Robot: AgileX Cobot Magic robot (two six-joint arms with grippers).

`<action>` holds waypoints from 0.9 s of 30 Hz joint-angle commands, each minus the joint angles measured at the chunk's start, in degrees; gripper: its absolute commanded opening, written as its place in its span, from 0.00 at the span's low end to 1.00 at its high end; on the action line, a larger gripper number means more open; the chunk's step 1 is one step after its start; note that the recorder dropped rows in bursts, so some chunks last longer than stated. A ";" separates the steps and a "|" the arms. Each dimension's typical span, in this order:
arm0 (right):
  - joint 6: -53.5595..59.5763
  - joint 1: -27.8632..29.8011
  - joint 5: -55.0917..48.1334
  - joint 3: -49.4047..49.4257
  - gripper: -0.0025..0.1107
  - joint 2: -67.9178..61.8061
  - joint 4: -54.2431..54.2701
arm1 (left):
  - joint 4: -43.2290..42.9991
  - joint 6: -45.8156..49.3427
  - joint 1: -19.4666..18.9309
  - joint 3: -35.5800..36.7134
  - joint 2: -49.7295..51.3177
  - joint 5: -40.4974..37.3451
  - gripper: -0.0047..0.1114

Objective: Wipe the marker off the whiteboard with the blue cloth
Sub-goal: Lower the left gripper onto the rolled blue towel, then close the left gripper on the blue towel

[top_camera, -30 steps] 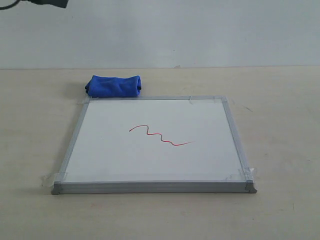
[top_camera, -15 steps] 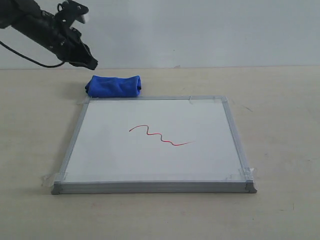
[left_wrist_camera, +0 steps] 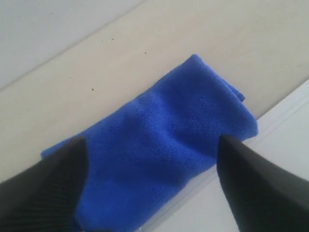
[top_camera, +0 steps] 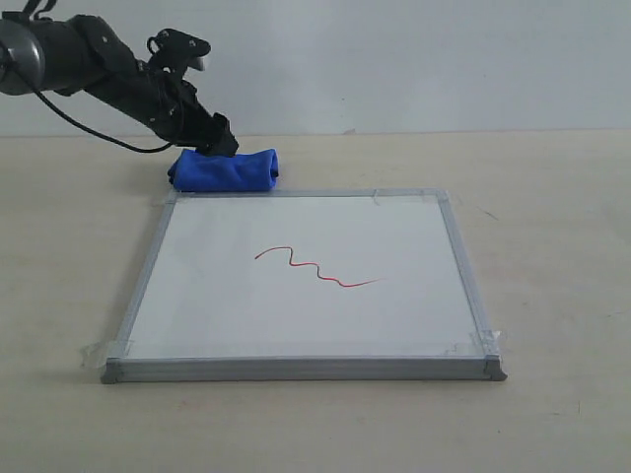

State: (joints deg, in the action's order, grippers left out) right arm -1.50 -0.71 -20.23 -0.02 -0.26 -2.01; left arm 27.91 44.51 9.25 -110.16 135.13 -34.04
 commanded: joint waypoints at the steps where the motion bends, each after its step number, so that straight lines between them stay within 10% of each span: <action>1: 0.13 0.16 0.53 0.02 0.02 0.26 0.00 | 0.10 -2.77 1.64 -0.34 1.90 2.66 0.64; 15: 0.13 0.16 0.33 0.02 0.02 0.26 0.00 | -3.32 -10.69 2.75 -0.34 7.77 8.58 0.61; 22: 0.13 0.16 0.33 0.02 0.02 0.26 0.00 | -3.41 -10.69 2.75 -0.94 8.54 7.46 0.08; 27: 0.13 0.16 0.33 0.02 0.02 0.26 0.00 | -3.30 -12.94 2.75 -6.37 7.27 3.98 0.08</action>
State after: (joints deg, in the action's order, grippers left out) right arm -1.62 -0.71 -20.23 -0.02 -0.26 -2.01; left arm 24.86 33.39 11.95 -113.64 143.04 -28.00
